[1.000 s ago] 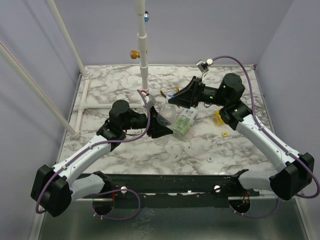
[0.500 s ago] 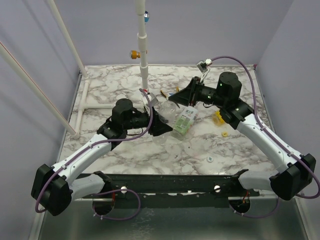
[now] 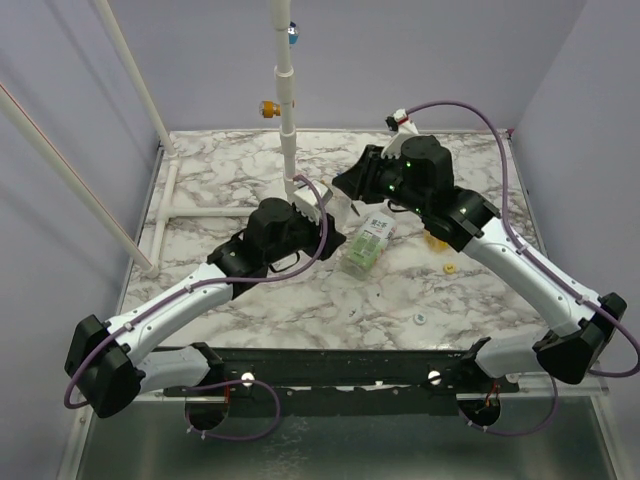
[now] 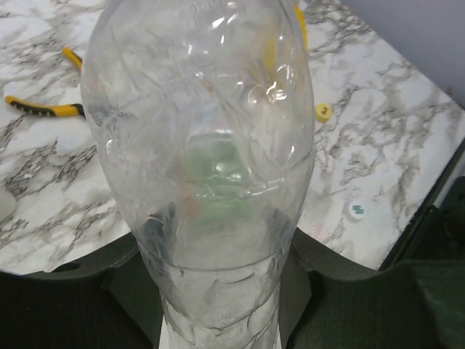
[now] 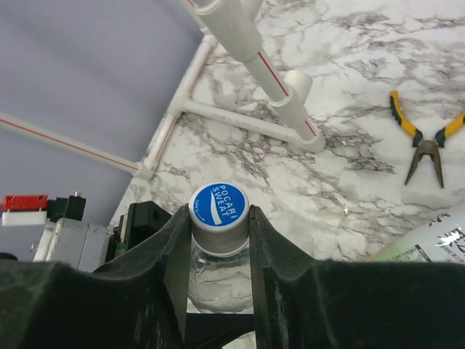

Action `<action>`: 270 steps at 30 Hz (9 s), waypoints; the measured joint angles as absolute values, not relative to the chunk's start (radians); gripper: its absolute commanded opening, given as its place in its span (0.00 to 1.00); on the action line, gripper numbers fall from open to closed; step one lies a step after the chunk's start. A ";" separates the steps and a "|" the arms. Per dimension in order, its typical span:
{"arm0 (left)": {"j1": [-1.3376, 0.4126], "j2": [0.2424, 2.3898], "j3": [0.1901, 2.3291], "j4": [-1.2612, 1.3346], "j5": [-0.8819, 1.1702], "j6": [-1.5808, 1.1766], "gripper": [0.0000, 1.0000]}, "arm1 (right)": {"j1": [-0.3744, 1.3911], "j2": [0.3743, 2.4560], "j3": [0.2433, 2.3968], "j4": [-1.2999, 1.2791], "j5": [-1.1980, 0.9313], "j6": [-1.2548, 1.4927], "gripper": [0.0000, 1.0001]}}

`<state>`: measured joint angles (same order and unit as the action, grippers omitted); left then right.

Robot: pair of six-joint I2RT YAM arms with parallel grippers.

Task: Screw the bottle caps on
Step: Screw the bottle cap onto the plastic bottle, then place the plastic bottle at the center of the board, then pick up the plastic bottle at the center of the board.

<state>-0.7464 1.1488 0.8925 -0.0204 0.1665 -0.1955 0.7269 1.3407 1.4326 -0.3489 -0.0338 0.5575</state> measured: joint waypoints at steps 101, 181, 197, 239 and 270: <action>-0.596 1.121 0.800 0.111 0.767 -0.362 0.00 | 0.601 1.309 1.308 -0.190 -0.406 0.568 0.55; -0.308 1.126 0.684 -0.378 -0.267 -0.734 0.99 | 0.365 1.125 0.948 -0.564 0.112 0.733 1.00; -0.308 1.085 0.822 -0.519 -0.147 -0.530 0.95 | -0.011 1.243 0.959 -0.590 0.091 0.815 0.99; -0.308 1.023 0.876 -0.541 0.189 -0.511 0.96 | -0.257 1.984 1.367 -0.414 0.026 0.727 0.33; -0.624 1.305 1.138 -0.142 0.551 -0.643 0.99 | 0.455 1.258 1.290 -0.443 -0.117 0.692 0.18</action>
<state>-0.6235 1.3052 1.1378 -0.1425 0.5507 -0.6430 0.4545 1.2583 1.2900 -0.4435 -0.1165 0.6922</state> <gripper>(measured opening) 0.987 0.375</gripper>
